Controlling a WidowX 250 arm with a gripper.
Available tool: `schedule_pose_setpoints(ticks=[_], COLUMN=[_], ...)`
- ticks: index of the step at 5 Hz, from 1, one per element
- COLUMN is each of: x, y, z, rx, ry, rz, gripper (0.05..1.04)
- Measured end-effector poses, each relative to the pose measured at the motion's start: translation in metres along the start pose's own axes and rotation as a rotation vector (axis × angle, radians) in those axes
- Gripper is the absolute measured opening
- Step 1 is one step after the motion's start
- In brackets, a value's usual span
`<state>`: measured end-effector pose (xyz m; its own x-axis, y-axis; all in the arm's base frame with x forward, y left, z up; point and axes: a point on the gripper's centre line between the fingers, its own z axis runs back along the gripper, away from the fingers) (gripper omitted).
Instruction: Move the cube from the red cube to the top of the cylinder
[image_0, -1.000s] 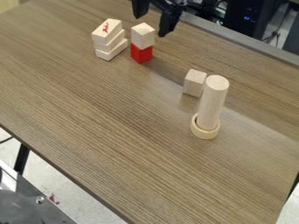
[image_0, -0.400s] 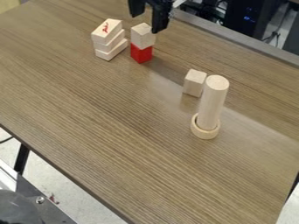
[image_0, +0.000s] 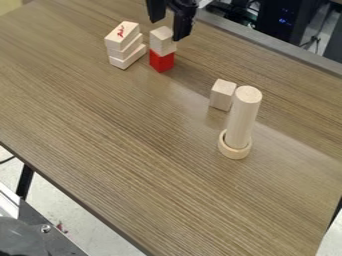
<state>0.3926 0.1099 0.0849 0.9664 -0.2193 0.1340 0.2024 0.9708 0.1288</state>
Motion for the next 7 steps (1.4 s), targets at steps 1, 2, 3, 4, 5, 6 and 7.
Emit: schedule_pose_setpoints(ticks=[1, 2, 3, 4, 5, 6, 7], x=[-0.001, -0.003, -0.004, -0.003, -0.003, 0.005, 0.021], y=[0.003, 0.003, 0.003, 0.003, 0.003, 0.0, 0.002], z=[-0.004, -0.007, -0.008, -0.008, -0.007, 0.003, 0.054], rx=[0.013, 0.021, 0.037, 0.053, 0.057, 0.03, -0.001], ry=[0.011, 0.026, 0.038, 0.045, 0.045, 0.018, -0.084], rz=[0.006, 0.023, 0.034, 0.053, 0.076, 0.125, 0.246], gripper=[0.945, 0.664, 0.538, 0.538, 0.538, 0.538, 0.538])
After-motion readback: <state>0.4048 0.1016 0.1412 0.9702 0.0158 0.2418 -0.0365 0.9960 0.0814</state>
